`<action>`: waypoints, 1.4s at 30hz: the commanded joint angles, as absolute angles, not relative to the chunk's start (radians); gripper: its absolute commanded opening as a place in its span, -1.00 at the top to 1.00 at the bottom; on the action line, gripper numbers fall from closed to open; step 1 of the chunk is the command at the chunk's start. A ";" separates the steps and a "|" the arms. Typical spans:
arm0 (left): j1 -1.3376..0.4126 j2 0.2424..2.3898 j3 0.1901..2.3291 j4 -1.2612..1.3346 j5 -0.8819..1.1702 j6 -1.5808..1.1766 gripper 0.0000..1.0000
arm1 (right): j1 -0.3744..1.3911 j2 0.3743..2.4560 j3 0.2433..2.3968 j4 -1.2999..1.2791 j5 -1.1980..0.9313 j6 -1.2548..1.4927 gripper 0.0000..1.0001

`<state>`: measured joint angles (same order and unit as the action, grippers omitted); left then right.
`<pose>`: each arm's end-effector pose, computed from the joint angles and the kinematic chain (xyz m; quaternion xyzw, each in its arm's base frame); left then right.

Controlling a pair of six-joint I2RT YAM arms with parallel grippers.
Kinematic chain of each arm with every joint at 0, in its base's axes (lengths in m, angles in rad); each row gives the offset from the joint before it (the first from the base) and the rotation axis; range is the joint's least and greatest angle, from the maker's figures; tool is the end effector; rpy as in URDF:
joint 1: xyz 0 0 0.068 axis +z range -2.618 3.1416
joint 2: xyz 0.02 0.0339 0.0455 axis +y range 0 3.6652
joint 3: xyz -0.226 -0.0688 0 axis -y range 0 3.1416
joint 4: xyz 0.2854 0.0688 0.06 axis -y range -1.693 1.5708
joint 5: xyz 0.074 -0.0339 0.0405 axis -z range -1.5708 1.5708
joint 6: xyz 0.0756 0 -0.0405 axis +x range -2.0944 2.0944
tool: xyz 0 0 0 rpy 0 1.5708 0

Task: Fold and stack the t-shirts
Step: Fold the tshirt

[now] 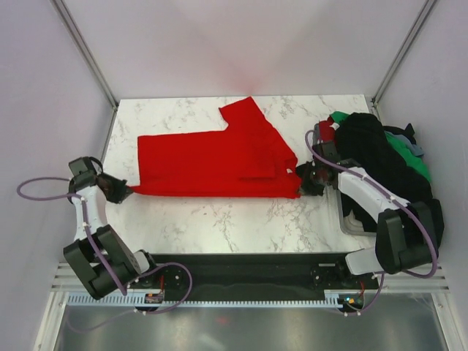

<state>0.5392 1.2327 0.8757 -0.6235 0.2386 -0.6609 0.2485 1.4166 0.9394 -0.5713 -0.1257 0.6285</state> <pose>0.2799 0.1467 0.1607 -0.5079 0.8036 -0.1312 0.2814 0.3279 0.0930 0.1299 0.1662 0.9499 0.1643 0.2075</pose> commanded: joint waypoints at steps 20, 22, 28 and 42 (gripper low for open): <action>0.733 0.902 0.621 -0.761 0.408 -0.821 -0.95 | 0.238 1.194 0.693 -0.692 -0.085 0.827 -0.37; 0.735 0.871 0.638 -0.765 0.434 -0.813 -0.99 | 0.267 1.172 0.782 -0.730 -0.011 0.825 -0.38; 0.704 0.874 0.730 -0.756 0.422 -0.744 -0.99 | 0.460 1.273 1.202 -0.756 0.115 0.752 -0.39; 0.344 1.134 0.927 -0.701 0.164 -0.437 -0.99 | 0.335 2.432 2.515 -0.635 -0.139 0.437 -0.69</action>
